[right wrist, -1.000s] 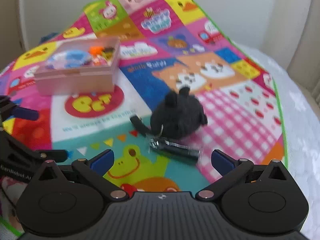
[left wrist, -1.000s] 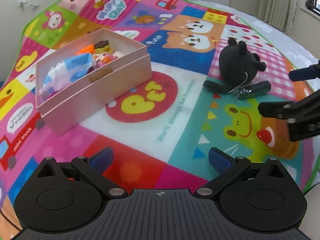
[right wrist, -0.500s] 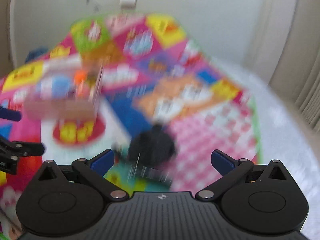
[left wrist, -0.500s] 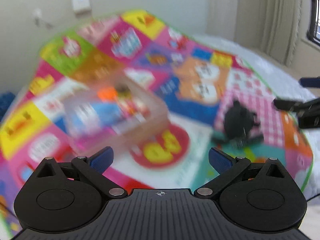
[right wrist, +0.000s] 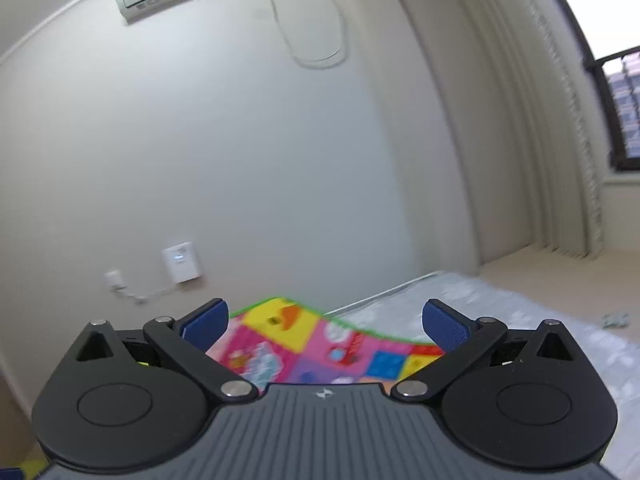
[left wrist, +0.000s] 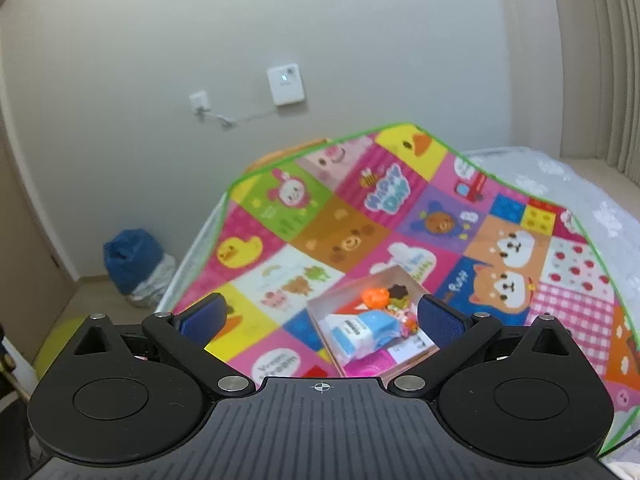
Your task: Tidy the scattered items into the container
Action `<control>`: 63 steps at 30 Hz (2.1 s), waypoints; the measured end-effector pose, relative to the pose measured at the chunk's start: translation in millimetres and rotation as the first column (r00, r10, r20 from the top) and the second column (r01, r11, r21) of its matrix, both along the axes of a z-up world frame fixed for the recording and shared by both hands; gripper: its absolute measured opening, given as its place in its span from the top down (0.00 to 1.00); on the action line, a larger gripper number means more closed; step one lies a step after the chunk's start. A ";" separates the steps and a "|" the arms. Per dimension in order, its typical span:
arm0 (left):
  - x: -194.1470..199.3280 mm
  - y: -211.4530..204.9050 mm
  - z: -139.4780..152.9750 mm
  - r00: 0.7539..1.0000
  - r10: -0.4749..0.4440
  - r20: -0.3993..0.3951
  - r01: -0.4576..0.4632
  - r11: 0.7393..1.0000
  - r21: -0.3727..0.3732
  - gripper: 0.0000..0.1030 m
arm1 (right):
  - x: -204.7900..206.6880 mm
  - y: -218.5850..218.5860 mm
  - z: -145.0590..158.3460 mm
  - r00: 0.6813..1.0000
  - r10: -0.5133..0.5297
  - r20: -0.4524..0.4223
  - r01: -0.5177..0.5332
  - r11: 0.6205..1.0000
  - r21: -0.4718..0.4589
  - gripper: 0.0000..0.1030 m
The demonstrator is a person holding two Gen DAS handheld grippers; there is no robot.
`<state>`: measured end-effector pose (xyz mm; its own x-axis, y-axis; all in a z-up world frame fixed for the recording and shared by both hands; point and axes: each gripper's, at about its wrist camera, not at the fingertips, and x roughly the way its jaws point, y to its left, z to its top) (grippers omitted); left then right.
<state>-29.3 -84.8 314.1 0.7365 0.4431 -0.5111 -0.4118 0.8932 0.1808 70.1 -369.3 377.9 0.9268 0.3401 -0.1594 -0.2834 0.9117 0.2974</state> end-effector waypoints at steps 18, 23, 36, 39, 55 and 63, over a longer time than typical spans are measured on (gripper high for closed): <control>-80.9 14.6 85.9 0.979 0.071 0.190 -0.097 0.987 0.129 0.00 | -37.0 -31.6 1.0 0.985 -0.131 -0.115 0.160 0.940 0.302 0.00; -55.3 33.3 72.2 0.964 0.048 0.261 -0.036 0.998 -0.050 0.00 | -27.4 -42.0 -20.6 0.973 -0.188 -0.134 0.218 0.941 0.259 0.00; 47.6 10.8 -101.6 0.992 -0.009 0.127 0.049 0.949 -0.313 0.00 | 82.0 -30.0 -160.1 0.905 -0.032 -0.425 -0.038 0.987 -0.155 0.00; 36.2 4.7 -162.5 0.991 0.032 0.129 0.029 0.896 -0.442 0.00 | 101.4 1.2 -209.5 0.893 -0.009 -0.451 -0.177 0.912 -0.370 0.01; 46.0 -35.6 -223.6 0.943 -0.332 -0.025 0.327 0.937 -0.123 0.00 | 115.2 68.8 -342.3 0.703 0.078 -0.707 -0.531 0.719 -0.449 0.25; 59.3 -40.4 -260.3 0.897 -0.388 -0.212 0.351 0.917 -0.190 0.00 | 74.3 131.4 -328.1 0.613 0.302 -0.730 -0.724 0.584 -0.366 0.71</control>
<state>30.0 -125.2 53.9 0.6795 0.0715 -0.7302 -0.0071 0.9958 0.0909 144.4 -237.9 49.8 0.2713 0.3586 -0.8932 -0.7400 0.6711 0.0446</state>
